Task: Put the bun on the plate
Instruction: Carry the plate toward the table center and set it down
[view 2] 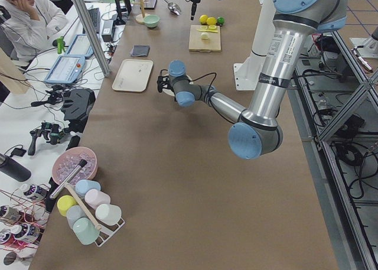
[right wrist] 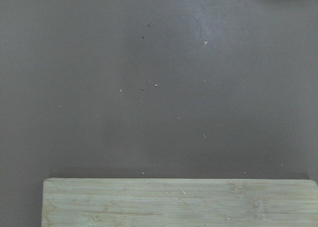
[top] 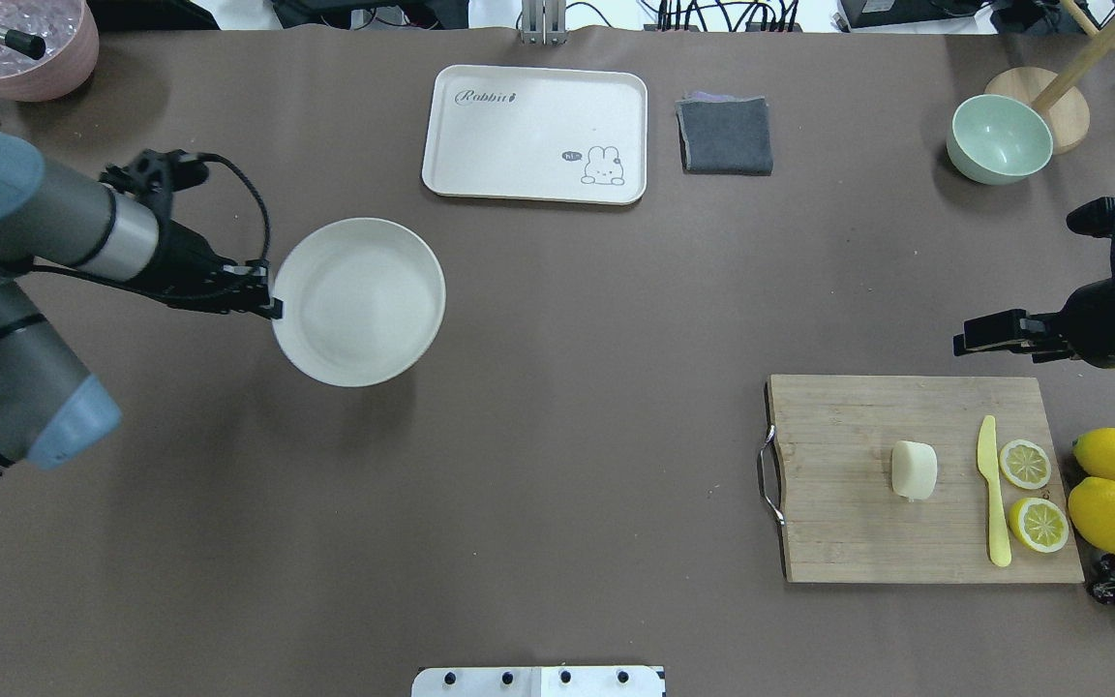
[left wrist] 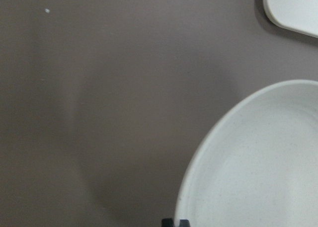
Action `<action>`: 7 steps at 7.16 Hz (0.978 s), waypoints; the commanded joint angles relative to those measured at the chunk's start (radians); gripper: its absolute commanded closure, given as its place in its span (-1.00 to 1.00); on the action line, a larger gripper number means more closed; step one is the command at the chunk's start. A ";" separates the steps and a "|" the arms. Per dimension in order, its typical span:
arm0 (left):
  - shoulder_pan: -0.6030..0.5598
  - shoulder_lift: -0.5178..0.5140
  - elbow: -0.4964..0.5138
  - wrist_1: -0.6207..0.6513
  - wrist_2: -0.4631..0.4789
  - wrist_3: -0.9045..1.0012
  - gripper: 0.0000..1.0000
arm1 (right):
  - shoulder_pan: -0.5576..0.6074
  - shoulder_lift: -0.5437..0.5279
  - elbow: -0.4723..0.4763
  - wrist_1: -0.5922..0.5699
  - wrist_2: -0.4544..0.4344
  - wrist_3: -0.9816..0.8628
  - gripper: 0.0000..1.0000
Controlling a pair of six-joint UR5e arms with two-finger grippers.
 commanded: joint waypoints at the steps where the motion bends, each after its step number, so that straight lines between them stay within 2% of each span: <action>1: 0.121 -0.109 0.017 0.088 0.064 -0.036 1.00 | -0.006 0.004 0.001 -0.001 0.000 0.000 -1.00; 2: 0.171 -0.139 0.023 0.103 0.125 -0.038 1.00 | -0.008 0.005 0.001 -0.004 0.000 0.001 -1.00; 3: 0.207 -0.188 0.070 0.105 0.150 -0.038 1.00 | -0.008 0.005 0.000 -0.004 0.000 0.001 -1.00; 6: 0.169 -0.190 0.066 0.103 0.143 -0.031 0.95 | -0.012 0.008 0.000 -0.004 0.002 0.001 -1.00; 7: 0.152 -0.190 0.063 0.103 0.140 -0.027 -0.95 | -0.021 0.008 -0.003 -0.004 0.000 0.005 -1.00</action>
